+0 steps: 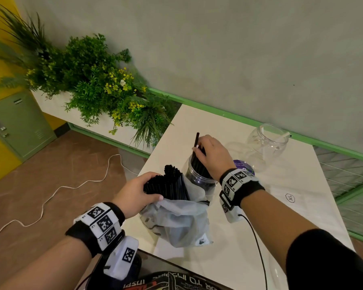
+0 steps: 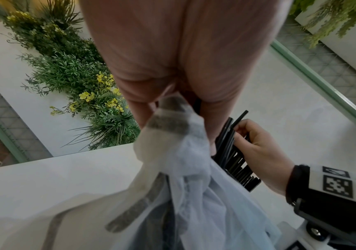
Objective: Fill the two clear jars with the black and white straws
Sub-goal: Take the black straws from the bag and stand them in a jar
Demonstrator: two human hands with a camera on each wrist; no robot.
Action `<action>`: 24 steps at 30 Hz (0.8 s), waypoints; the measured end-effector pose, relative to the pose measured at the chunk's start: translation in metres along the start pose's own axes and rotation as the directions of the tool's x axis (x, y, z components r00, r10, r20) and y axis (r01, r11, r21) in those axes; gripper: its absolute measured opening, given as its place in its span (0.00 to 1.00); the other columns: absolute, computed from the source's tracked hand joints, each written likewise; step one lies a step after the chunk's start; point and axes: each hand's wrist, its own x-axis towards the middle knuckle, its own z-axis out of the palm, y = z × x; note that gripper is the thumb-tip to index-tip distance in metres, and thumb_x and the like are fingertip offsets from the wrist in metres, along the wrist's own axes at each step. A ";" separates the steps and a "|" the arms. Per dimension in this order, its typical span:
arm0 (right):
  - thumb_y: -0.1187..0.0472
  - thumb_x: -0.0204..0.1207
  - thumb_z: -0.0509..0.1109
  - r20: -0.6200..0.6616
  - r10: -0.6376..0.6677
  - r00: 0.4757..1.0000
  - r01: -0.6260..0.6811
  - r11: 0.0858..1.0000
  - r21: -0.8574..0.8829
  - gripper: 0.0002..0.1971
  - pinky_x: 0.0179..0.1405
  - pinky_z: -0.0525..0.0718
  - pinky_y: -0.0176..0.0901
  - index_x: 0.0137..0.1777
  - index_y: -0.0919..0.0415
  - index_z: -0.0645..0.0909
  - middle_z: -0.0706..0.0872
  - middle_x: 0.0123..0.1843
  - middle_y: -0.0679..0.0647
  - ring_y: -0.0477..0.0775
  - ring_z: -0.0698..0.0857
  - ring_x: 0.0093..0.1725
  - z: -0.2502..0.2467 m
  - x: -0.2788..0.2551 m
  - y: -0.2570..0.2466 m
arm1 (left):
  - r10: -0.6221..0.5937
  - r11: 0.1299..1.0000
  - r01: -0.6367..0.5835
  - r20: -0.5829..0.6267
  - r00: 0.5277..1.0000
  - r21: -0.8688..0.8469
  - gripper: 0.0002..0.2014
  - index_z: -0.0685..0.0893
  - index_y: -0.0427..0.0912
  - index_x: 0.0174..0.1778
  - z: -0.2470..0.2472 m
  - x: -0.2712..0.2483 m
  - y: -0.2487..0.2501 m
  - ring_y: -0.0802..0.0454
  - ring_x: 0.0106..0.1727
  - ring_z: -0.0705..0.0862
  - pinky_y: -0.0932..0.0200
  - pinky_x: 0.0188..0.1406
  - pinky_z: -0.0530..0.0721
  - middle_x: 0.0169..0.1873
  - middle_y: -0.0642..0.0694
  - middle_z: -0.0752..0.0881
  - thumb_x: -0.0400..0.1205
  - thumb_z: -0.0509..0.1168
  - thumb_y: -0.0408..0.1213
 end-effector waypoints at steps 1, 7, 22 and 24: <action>0.61 0.81 0.67 -0.017 0.018 1.000 -0.018 1.000 0.007 0.10 0.42 0.77 0.49 0.56 0.67 0.79 0.83 0.50 0.59 0.61 0.80 0.48 -0.002 0.002 0.001 | 0.002 1.000 -0.002 -0.003 1.000 0.002 0.22 0.78 0.61 0.55 0.000 0.000 -0.001 0.68 0.51 0.84 0.67 0.51 0.82 0.49 0.60 0.87 0.73 0.76 0.33; 0.66 0.78 0.66 -0.046 0.043 0.998 -0.044 0.999 0.000 0.21 0.52 0.83 0.54 0.71 0.61 0.71 0.78 0.59 0.59 0.61 0.80 0.55 -0.001 0.004 0.004 | -0.009 1.000 0.009 -0.007 1.000 0.003 0.22 0.79 0.57 0.59 0.000 0.001 -0.001 0.64 0.52 0.84 0.64 0.53 0.82 0.50 0.59 0.87 0.73 0.76 0.33; 0.63 0.83 0.63 -0.050 0.065 0.997 -0.060 0.995 0.085 0.11 0.55 0.80 0.52 0.60 0.65 0.82 0.85 0.52 0.59 0.61 0.81 0.53 0.000 0.010 0.003 | -0.012 1.000 0.012 -0.013 1.000 0.020 0.23 0.79 0.56 0.61 0.000 0.002 -0.002 0.62 0.54 0.84 0.64 0.55 0.81 0.51 0.59 0.86 0.73 0.76 0.34; 0.63 0.83 0.63 -0.026 0.108 0.994 -0.106 0.992 0.073 0.10 0.54 0.79 0.51 0.61 0.65 0.79 0.85 0.53 0.60 0.60 0.80 0.54 -0.002 0.011 0.003 | -0.013 1.000 0.013 -0.013 1.000 0.022 0.23 0.80 0.54 0.62 0.000 0.001 -0.001 0.61 0.54 0.84 0.63 0.55 0.81 0.52 0.58 0.86 0.73 0.76 0.34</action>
